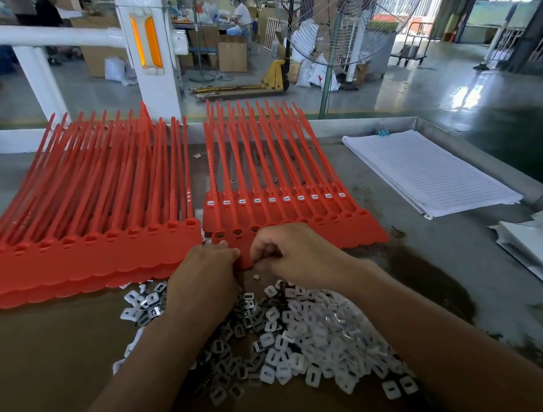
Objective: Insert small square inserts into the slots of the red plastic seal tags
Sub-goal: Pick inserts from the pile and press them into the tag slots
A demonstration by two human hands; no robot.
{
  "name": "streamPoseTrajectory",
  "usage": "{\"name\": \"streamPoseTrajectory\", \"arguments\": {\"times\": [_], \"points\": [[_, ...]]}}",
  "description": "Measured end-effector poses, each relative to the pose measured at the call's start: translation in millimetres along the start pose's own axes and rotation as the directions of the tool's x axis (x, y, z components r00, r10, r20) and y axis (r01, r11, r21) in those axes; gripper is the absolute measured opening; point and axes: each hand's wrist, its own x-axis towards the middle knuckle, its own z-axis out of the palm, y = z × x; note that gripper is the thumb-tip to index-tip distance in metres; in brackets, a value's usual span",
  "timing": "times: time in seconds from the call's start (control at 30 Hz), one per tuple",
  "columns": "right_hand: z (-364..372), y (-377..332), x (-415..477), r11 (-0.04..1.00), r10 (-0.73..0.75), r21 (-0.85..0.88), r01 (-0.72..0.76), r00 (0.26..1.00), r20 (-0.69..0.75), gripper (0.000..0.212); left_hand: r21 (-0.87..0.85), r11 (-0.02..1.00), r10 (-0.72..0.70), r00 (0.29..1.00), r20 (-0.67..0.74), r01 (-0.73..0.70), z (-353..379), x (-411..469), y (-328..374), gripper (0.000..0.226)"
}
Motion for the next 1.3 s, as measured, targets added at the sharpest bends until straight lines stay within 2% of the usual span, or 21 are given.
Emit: {"name": "streamPoseTrajectory", "arguments": {"times": [0.27,0.5,0.6,0.77,0.93,1.1,1.3], "points": [[-29.7,26.5,-3.6,0.98,0.187,0.101,-0.172,0.968,-0.165,0.015,0.004,0.999,-0.046,0.999,-0.001,0.046,1.2,1.4,2.0,0.048],[-45.6,63.8,3.5,0.934,0.356,0.127,-0.333,0.88,-0.313,0.022,-0.005,0.997,-0.076,0.997,0.021,0.076,1.0,2.2,2.0,0.051],[-47.6,73.5,5.1,0.905,0.421,0.219,-0.364,0.835,-0.353,0.028,-0.013,0.997,-0.078,0.997,0.015,0.078,1.6,2.2,1.9,0.051],[-51.7,82.5,8.0,0.917,0.397,0.155,-0.367,0.815,-0.422,0.027,-0.025,0.996,-0.08,0.997,0.007,0.08,2.9,2.2,1.6,0.05],[-52.2,88.3,11.5,0.9,0.436,0.194,-0.391,0.816,-0.378,0.025,-0.015,0.997,-0.078,0.997,0.013,0.079,3.5,2.6,1.1,0.05],[-49.3,91.0,15.7,0.91,0.415,0.128,-0.395,0.853,-0.317,0.027,-0.012,0.997,-0.07,0.997,0.007,0.071,3.5,2.1,1.6,0.049],[-48.7,89.5,17.9,0.904,0.427,0.104,-0.414,0.868,-0.253,0.008,-0.012,0.998,-0.063,0.998,-0.008,0.063,3.8,1.7,1.4,0.047]]}}
